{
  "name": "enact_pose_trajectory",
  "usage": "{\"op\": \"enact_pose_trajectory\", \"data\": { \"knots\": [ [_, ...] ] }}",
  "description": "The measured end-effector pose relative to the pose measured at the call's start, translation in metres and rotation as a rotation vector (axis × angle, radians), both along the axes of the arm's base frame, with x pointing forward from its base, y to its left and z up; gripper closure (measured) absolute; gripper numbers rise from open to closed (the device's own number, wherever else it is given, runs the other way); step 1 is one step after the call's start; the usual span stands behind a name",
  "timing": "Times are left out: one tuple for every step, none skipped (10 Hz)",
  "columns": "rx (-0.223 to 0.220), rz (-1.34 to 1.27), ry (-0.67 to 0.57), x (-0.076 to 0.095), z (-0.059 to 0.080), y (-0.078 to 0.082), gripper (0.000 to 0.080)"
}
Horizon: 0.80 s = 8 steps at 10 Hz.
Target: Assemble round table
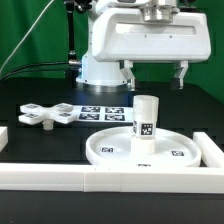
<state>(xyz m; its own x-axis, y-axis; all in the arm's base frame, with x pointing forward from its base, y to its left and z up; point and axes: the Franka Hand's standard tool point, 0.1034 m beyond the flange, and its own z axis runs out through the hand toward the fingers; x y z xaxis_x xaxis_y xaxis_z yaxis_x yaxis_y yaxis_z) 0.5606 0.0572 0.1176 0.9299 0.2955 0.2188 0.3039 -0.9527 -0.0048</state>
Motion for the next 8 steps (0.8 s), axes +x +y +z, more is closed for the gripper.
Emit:
{"op": "enact_pose_trajectory", "data": {
  "knots": [
    [0.005,-0.003,0.084,-0.003,0.0,0.005,0.015],
    [0.005,-0.003,0.145,-0.003,0.001,0.008,0.0151],
    [-0.024,0.03,0.206,-0.003,0.001,0.005,0.015],
    [-0.037,0.053,0.19,0.003,0.0,-0.001,0.015],
    [-0.042,0.064,0.172,0.004,-0.001,-0.009,0.0151],
    [-0.047,0.074,0.158,0.003,-0.003,-0.018,0.015],
    [-0.044,0.068,0.165,-0.001,-0.007,-0.022,0.015],
    [-0.039,0.065,0.161,-0.002,-0.008,-0.019,0.015]
  ]
}}
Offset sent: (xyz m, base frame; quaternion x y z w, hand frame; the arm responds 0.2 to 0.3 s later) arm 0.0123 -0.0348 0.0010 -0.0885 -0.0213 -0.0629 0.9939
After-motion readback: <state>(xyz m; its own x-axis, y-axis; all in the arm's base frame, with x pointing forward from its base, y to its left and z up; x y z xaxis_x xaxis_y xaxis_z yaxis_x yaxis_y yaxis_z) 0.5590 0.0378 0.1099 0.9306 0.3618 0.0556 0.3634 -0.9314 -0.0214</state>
